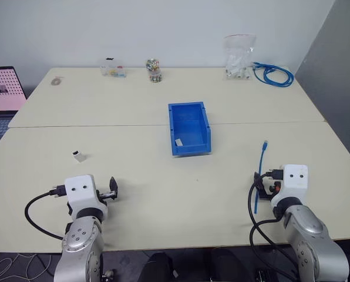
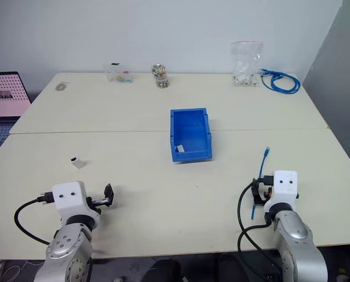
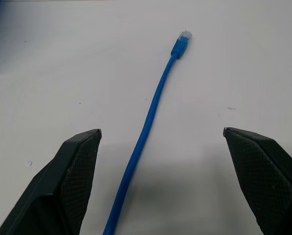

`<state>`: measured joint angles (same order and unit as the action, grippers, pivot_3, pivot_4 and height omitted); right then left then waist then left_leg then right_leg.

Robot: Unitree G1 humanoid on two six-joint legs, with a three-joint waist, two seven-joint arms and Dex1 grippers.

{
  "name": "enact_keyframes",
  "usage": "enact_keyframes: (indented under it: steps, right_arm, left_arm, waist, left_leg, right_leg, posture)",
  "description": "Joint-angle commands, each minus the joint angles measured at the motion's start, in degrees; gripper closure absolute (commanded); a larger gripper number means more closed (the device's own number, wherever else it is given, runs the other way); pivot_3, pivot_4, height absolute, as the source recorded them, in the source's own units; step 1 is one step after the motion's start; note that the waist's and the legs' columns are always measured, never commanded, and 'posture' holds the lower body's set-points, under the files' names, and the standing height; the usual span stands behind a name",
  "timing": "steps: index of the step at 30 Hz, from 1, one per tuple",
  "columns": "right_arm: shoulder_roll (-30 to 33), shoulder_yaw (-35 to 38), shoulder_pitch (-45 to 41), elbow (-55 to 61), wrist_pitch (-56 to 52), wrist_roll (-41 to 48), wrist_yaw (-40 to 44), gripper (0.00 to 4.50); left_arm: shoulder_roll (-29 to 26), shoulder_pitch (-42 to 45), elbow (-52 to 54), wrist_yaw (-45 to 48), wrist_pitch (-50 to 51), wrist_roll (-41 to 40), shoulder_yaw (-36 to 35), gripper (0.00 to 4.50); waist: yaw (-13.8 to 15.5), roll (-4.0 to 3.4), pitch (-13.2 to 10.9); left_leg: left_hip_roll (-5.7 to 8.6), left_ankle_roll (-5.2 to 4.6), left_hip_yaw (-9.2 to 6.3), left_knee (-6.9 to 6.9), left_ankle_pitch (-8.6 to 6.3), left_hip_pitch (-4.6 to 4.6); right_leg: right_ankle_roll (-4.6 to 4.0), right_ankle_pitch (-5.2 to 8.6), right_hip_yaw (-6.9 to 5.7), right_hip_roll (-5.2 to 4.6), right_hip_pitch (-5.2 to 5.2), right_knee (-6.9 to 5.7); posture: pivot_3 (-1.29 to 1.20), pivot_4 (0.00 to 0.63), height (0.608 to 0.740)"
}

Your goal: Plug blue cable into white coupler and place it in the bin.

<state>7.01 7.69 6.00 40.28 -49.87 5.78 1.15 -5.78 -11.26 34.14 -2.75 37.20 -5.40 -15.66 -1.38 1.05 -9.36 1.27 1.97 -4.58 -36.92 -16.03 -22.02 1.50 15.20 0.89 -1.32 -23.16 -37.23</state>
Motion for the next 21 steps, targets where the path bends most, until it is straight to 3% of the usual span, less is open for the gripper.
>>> enact_keyframes:
  steps: [1, 21]
  right_arm:
    - [0.3, -0.1, -0.7, 1.3, 0.3, 0.0, 0.0, 0.26]
    - [-0.5, 0.6, -2.4, 0.5, 0.3, -0.5, -1.6, 0.26]
  left_arm:
    - [-0.1, 0.3, 1.1, 0.7, -1.0, -0.7, -0.7, 0.00]
    - [-0.1, 1.4, -0.2, 0.1, -1.4, 0.3, 0.4, 0.00]
  waist:
    - [0.0, 0.00, 0.0]
    - [-0.1, 0.00, 0.0]
  left_leg:
    - [0.00, 0.00, 0.00, 0.00, 0.00, 0.00]
    - [0.01, -0.05, 0.04, -0.11, 0.03, 0.17]
  right_leg:
    - [0.00, 0.00, 0.00, 0.00, 0.00, 0.00]
    - [-0.06, 0.02, 0.04, 0.01, -0.01, -0.48]
  posture:
    - [0.00, 0.150, 0.740]
    - [0.00, 0.150, 0.740]
